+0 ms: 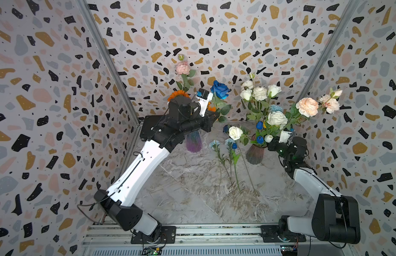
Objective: Pick out blue flowers from the vase
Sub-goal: Place the flower at the center of the board.
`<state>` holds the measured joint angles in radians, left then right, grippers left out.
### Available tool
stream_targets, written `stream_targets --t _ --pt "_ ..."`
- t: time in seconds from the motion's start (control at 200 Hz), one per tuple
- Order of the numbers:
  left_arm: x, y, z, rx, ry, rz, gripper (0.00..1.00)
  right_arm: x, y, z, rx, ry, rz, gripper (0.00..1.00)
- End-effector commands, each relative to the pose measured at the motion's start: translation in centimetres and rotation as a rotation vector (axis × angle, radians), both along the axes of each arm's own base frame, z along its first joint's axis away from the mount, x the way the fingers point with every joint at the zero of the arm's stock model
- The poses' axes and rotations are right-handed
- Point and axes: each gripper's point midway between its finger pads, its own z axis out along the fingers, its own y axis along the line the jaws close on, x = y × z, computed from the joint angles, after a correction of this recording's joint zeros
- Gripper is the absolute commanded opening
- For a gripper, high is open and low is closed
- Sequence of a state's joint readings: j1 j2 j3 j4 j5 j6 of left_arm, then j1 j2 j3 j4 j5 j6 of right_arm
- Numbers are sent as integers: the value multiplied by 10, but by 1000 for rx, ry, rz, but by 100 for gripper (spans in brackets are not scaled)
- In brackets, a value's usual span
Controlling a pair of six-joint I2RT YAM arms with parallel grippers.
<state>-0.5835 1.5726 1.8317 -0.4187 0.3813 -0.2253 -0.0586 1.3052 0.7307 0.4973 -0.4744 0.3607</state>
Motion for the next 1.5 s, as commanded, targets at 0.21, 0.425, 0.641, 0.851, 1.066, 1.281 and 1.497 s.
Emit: stream_targets --t 0.21,0.425,0.641,0.851,1.066,1.281,1.497 --pt "54 -47 -47 -8 120 -31 0 -6 7 -14 -11 60 29 26" --pt "95 -71 -110 153 174 30 0 -6 7 -15 -11 61 29 26" --pt "127 -73 -170 279 230 156 0 -6 7 -17 -14 64 32 26" --pt "143 -60 -198 366 237 289 0 -6 7 -17 -13 60 30 26" --pt "154 -57 -235 456 276 365 0 -6 8 -17 -9 58 33 26" --pt "168 -57 -281 513 341 402 0 -7 7 -15 -10 56 32 26" --pt "174 -46 -313 553 373 434 0 -7 8 -14 -5 52 34 26"
